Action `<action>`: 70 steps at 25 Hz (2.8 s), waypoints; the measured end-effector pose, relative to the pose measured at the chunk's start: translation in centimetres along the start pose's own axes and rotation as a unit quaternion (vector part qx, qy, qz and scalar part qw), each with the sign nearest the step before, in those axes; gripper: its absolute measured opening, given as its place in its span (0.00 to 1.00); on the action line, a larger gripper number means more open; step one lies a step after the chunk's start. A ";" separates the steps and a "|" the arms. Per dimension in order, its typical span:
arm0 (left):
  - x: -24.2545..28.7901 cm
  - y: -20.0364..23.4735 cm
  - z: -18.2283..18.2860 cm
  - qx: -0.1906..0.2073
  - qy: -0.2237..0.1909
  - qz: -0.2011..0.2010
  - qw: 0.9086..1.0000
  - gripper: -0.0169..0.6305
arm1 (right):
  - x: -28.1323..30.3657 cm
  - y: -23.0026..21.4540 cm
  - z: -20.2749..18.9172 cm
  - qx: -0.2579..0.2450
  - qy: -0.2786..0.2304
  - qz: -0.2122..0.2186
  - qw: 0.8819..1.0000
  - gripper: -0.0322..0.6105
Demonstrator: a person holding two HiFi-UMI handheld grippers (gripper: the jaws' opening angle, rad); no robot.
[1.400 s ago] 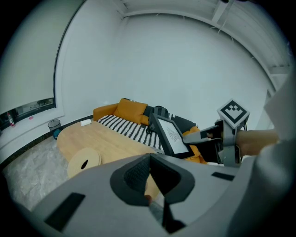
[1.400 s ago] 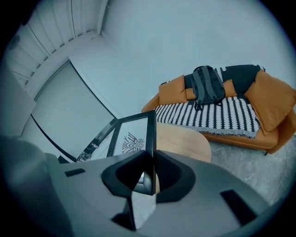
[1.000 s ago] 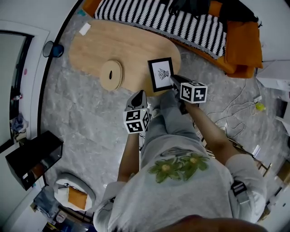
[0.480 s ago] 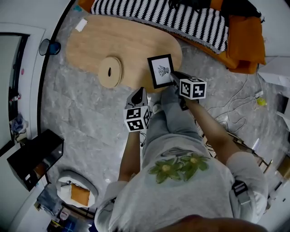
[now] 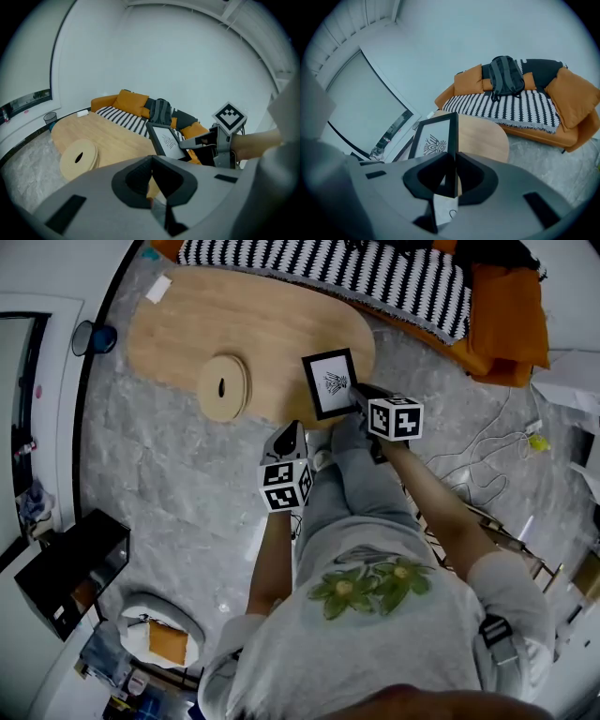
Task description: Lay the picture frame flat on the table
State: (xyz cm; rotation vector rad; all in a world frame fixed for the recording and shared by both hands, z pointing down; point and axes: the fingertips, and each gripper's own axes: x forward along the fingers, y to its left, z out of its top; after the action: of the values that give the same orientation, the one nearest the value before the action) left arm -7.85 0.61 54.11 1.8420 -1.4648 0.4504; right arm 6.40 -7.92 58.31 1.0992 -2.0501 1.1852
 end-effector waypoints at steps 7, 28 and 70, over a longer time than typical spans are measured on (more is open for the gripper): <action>0.6 -0.5 -1.0 -0.003 0.013 -0.006 1.000 0.05 | 0.6 -0.5 -0.7 -0.001 0.011 -0.004 1.000 0.16; 2.5 0.6 -3.2 -0.011 0.026 -0.005 1.000 0.05 | 4.2 -1.8 -1.2 -0.011 0.019 -0.005 1.000 0.16; 6.7 2.0 -5.9 -0.037 0.024 0.011 0.999 0.05 | 9.0 -4.1 -3.1 -0.038 0.044 0.000 0.998 0.16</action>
State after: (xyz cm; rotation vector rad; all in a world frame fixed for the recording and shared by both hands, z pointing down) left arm -6.81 0.06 63.16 1.7469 -1.4516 0.4425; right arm 5.23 -9.82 68.42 0.9938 -2.0121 1.1260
